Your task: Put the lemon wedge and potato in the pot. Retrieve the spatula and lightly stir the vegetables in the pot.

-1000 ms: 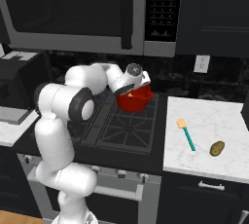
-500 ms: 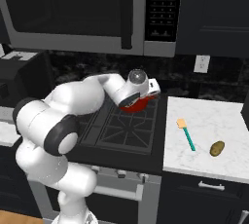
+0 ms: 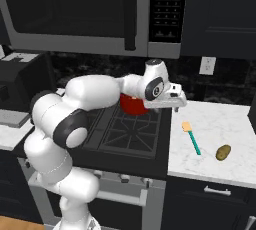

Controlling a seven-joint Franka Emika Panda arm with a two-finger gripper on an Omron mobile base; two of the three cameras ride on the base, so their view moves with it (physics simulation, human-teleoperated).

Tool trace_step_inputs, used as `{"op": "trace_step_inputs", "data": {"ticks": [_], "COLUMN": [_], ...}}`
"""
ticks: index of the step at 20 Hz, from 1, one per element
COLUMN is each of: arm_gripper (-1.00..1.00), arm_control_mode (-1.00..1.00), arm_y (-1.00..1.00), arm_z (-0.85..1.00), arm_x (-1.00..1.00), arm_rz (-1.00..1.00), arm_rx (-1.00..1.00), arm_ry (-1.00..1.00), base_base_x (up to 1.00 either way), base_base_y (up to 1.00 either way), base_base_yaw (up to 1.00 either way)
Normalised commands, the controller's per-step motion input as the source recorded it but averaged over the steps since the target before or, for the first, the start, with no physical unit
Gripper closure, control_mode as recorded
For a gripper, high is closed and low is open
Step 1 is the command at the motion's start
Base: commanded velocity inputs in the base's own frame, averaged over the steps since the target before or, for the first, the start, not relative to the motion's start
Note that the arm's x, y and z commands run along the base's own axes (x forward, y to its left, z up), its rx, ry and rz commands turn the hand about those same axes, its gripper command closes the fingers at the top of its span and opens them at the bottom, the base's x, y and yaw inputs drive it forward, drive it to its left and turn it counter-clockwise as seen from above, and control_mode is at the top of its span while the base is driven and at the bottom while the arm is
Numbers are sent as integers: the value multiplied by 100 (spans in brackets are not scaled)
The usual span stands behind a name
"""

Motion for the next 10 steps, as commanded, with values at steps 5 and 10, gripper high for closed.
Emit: {"op": "trace_step_inputs", "data": {"ticks": [5, 10], "arm_gripper": [-100, -100], "arm_control_mode": [-100, -100], "arm_y": [-100, -81], "arm_z": [-48, -39], "arm_x": [-71, -92], "arm_rz": [-35, -20], "arm_rx": [10, 11], "arm_ry": [7, -7], "base_base_x": [0, 0], "base_base_y": [0, 0], "base_base_yaw": [0, 0]}}
